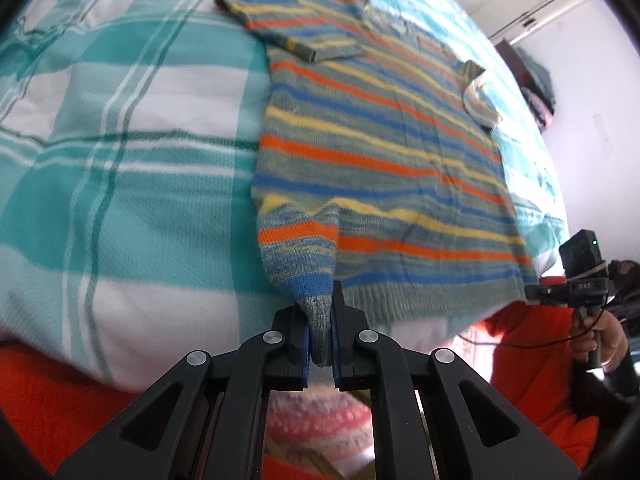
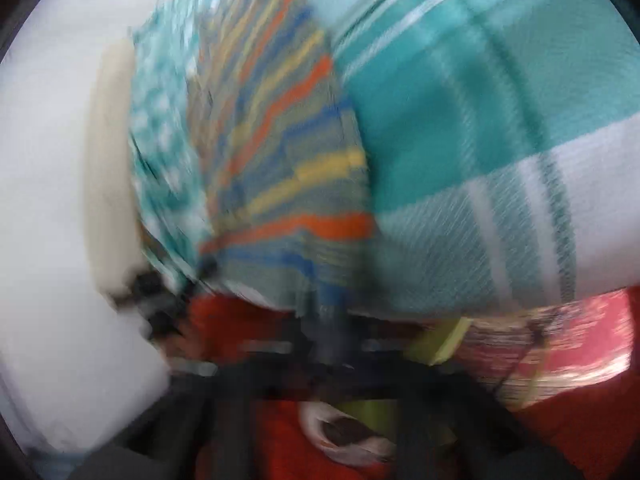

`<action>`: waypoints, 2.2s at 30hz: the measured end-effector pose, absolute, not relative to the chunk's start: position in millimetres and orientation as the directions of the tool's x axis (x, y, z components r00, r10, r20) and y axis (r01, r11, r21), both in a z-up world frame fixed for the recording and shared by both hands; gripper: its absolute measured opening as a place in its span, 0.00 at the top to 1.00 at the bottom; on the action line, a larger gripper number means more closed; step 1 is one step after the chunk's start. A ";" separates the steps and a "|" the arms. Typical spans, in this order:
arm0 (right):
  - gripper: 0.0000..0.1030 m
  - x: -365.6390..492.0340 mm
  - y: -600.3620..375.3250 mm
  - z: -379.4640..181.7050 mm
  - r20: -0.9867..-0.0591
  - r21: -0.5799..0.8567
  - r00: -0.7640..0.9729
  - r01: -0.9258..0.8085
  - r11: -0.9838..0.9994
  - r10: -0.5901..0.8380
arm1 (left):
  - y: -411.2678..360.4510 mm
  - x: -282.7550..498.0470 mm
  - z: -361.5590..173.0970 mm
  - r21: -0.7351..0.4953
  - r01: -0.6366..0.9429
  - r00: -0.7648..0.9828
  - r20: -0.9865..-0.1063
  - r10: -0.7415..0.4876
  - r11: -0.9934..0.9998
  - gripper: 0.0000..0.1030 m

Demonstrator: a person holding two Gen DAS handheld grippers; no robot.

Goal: Fold small clothes

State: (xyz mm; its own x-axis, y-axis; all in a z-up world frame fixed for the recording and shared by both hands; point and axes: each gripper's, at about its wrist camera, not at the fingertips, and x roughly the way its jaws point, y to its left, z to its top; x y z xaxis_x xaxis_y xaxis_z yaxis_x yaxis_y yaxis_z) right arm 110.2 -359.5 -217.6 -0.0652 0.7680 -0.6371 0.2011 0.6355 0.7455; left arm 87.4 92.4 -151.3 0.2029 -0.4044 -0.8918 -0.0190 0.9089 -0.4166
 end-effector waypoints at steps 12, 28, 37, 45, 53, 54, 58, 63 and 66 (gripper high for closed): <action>0.95 121.0 -380.4 -197.5 -0.808 0.585 -0.052 0.057 0.809 0.587 | 81.7 71.4 -180.7 -0.402 -0.138 0.075 -0.916 -0.395 0.905 0.95; 0.94 111.1 -365.7 -192.4 -0.874 0.486 -0.020 0.002 0.874 0.486 | 67.4 62.6 -181.8 -0.256 -0.094 0.082 -0.965 -0.249 0.962 0.87; 0.40 105.3 -383.7 -118.3 -0.939 0.265 0.178 -0.173 0.949 0.295 | 95.6 36.0 -111.9 -0.063 -0.160 0.348 -0.938 -0.003 0.985 0.28; 0.40 193.9 -334.8 -75.3 -0.861 -0.115 0.491 -0.445 0.888 0.134 | 87.6 76.7 -95.3 -0.141 -0.277 0.558 -0.829 0.039 0.950 0.24; 0.41 282.7 -248.5 -169.1 -0.880 -0.233 0.468 -0.565 0.791 0.075 | 97.0 57.7 -137.3 -0.149 -0.373 0.476 -0.878 0.050 0.916 0.24; 0.57 293.1 -250.2 -180.1 -0.886 -0.215 0.456 -0.559 0.801 0.080 | 99.4 55.8 -135.4 -0.165 -0.383 0.481 -0.875 0.044 0.909 0.24; 0.96 327.2 -315.3 -156.2 -0.850 -0.007 0.491 -0.370 0.929 0.189 | 106.4 56.1 -132.2 -0.184 -0.416 0.498 -0.865 0.053 0.891 0.24; 0.96 346.9 -483.7 -109.6 -0.780 0.168 0.611 0.001 0.986 0.132 | 103.0 65.9 -143.4 -0.170 -0.426 0.457 -0.888 0.049 0.889 0.24; 0.96 350.2 -558.7 -113.2 -0.792 0.233 0.603 0.144 0.962 0.102 | 90.7 73.7 -147.1 -0.131 -0.399 0.432 -0.900 0.060 0.908 0.24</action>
